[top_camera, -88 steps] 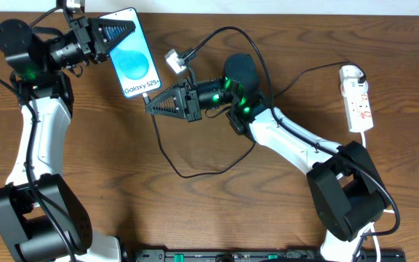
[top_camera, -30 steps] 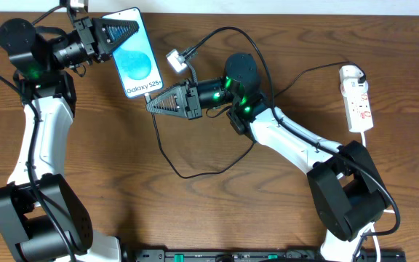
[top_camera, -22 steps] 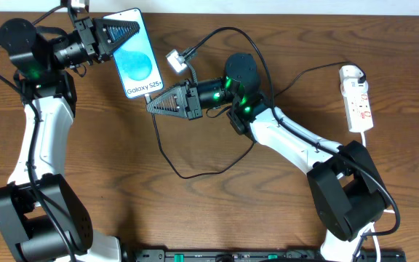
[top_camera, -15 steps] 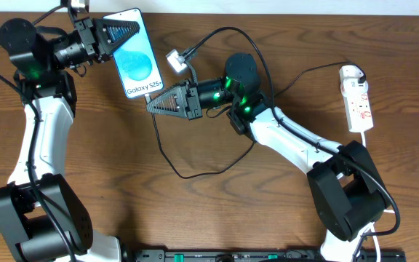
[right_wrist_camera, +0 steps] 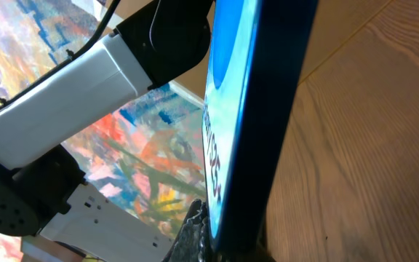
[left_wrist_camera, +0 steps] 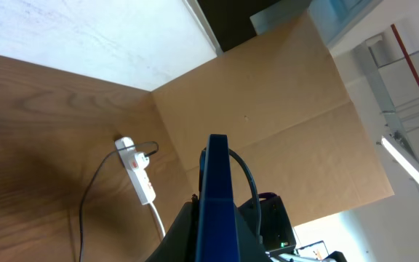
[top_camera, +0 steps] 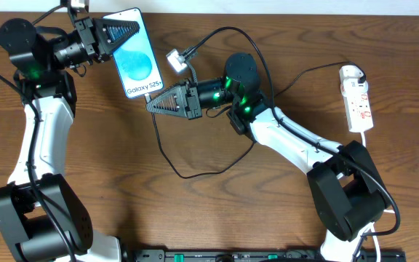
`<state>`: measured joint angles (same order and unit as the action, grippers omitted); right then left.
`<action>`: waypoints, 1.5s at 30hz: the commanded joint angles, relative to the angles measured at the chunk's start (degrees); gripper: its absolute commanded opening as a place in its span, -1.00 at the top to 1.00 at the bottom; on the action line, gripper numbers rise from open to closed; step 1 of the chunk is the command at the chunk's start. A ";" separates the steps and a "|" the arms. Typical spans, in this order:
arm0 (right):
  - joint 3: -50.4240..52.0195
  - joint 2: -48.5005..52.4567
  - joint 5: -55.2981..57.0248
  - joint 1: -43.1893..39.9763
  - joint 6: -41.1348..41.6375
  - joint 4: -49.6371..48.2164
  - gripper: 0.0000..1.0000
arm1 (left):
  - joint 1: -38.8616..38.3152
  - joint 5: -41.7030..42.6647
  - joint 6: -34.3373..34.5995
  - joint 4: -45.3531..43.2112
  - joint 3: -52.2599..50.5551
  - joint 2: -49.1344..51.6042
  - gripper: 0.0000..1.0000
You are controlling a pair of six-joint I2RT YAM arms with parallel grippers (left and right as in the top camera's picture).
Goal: Plug charger to phone and switch on socket
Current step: 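Align the held plug with the phone's bottom port using the right gripper, then push the plug left into the phone's port with the right gripper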
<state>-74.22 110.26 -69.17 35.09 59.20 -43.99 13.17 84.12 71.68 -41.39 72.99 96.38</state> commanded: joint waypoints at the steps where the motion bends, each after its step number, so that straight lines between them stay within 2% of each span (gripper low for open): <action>1: -0.83 0.63 9.16 -2.03 -1.18 -0.42 0.98 | -0.87 5.90 -0.63 -0.31 1.33 -0.90 0.85; 37: -0.83 0.63 11.43 -2.45 -1.62 -0.35 0.97 | -1.40 5.88 -0.94 -0.31 1.33 -0.90 0.86; 42: -0.83 0.63 10.91 -2.45 -1.62 -0.35 0.82 | -1.42 5.88 -1.40 -0.31 1.33 -0.92 0.85; 45: -0.83 0.63 10.88 -2.45 -1.64 -0.35 0.60 | -1.42 5.88 -1.40 -0.31 1.33 -0.90 0.86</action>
<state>-74.22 110.26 -64.07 34.26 58.48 -44.45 12.58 85.25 69.93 -41.34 72.99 96.38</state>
